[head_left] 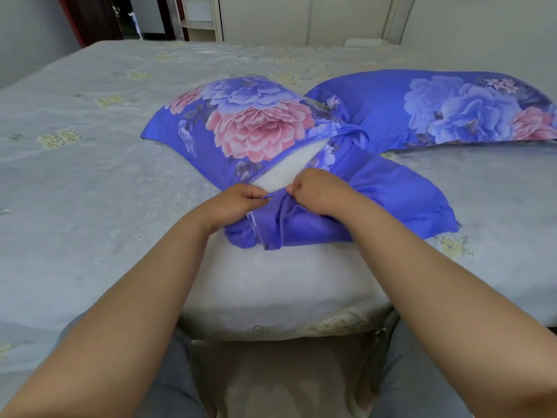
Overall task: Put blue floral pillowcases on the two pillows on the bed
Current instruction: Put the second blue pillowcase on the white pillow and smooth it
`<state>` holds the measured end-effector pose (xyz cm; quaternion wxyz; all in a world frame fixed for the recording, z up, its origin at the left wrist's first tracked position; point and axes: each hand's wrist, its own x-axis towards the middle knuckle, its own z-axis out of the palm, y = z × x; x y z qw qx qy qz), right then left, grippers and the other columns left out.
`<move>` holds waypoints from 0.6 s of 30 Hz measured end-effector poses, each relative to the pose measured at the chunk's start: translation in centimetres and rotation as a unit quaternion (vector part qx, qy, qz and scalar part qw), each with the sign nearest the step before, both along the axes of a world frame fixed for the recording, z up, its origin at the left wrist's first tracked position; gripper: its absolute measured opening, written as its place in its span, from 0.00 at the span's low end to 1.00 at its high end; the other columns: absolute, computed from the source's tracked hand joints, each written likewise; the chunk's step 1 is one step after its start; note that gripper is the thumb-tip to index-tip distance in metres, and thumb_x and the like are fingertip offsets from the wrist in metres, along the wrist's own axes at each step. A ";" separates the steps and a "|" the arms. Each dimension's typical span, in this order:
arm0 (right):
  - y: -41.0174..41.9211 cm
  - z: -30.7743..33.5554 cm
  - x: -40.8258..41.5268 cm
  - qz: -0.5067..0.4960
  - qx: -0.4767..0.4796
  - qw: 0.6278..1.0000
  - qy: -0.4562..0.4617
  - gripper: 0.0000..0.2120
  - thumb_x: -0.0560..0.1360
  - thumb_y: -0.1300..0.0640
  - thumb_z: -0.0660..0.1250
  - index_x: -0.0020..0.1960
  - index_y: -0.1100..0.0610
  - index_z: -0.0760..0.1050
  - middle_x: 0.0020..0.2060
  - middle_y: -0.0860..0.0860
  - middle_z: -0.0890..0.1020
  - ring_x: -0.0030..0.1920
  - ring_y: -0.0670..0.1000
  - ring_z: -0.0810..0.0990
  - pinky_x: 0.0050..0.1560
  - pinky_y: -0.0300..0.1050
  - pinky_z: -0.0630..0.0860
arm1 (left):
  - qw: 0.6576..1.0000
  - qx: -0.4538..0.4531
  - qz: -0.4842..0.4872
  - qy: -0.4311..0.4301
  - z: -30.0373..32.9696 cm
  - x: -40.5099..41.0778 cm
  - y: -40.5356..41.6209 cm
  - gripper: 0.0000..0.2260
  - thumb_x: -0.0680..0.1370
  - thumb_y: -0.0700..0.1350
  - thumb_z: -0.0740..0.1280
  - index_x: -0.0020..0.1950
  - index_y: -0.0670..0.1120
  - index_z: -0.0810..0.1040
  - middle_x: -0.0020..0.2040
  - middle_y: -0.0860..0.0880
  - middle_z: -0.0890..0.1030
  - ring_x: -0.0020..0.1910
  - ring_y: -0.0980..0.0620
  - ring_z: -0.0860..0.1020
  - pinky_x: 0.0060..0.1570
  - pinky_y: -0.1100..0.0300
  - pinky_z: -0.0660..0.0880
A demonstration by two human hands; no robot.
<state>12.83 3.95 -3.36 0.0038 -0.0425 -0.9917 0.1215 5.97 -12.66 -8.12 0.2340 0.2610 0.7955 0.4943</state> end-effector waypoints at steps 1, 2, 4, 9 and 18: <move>0.5 0.4 -0.2 0.018 -0.030 0.998 -0.045 0.15 0.80 0.51 0.57 0.41 0.58 0.73 0.48 0.59 0.78 0.49 0.57 0.76 0.39 0.45 0.65 | 1.000 -0.020 -0.010 0.021 0.2 -0.3 -0.2 0.08 0.78 0.40 0.66 0.44 0.35 0.79 0.35 0.48 0.74 0.33 0.58 0.70 0.35 0.65 0.68; 1.0 0.7 -0.3 0.032 -0.060 0.995 -0.076 0.16 0.80 0.51 0.59 0.37 0.58 0.71 0.43 0.57 0.77 0.45 0.55 0.75 0.37 0.44 0.66 | 0.998 -0.038 -0.009 0.044 0.4 -0.6 -0.3 0.07 0.77 0.40 0.66 0.42 0.37 0.79 0.33 0.51 0.74 0.32 0.60 0.69 0.35 0.66 0.67; 1.8 1.0 0.2 0.033 -0.141 0.985 -0.092 0.15 0.78 0.50 0.63 0.37 0.60 0.74 0.38 0.53 0.75 0.39 0.49 0.72 0.36 0.38 0.66 | 0.993 -0.066 0.015 0.101 0.8 -0.5 -0.2 0.07 0.74 0.41 0.70 0.37 0.43 0.77 0.30 0.54 0.74 0.30 0.61 0.69 0.36 0.64 0.68; 1.9 -0.6 1.1 0.011 -0.365 0.931 -0.001 0.08 0.73 0.56 0.71 0.37 0.53 0.75 0.36 0.48 0.78 0.37 0.41 0.74 0.41 0.26 0.69 | 0.876 -0.098 0.116 0.458 0.8 3.6 0.2 0.06 0.70 0.44 0.70 0.42 0.46 0.75 0.39 0.48 0.76 0.40 0.45 0.75 0.40 0.53 0.72; 0.9 -2.8 1.3 0.049 -0.163 0.982 0.080 0.08 0.73 0.48 0.69 0.50 0.49 0.76 0.38 0.46 0.77 0.41 0.46 0.75 0.46 0.42 0.71 | 0.777 -0.094 0.206 0.588 -2.7 10.5 -0.3 0.05 0.71 0.37 0.68 0.44 0.46 0.79 0.40 0.47 0.78 0.35 0.44 0.75 0.32 0.53 0.68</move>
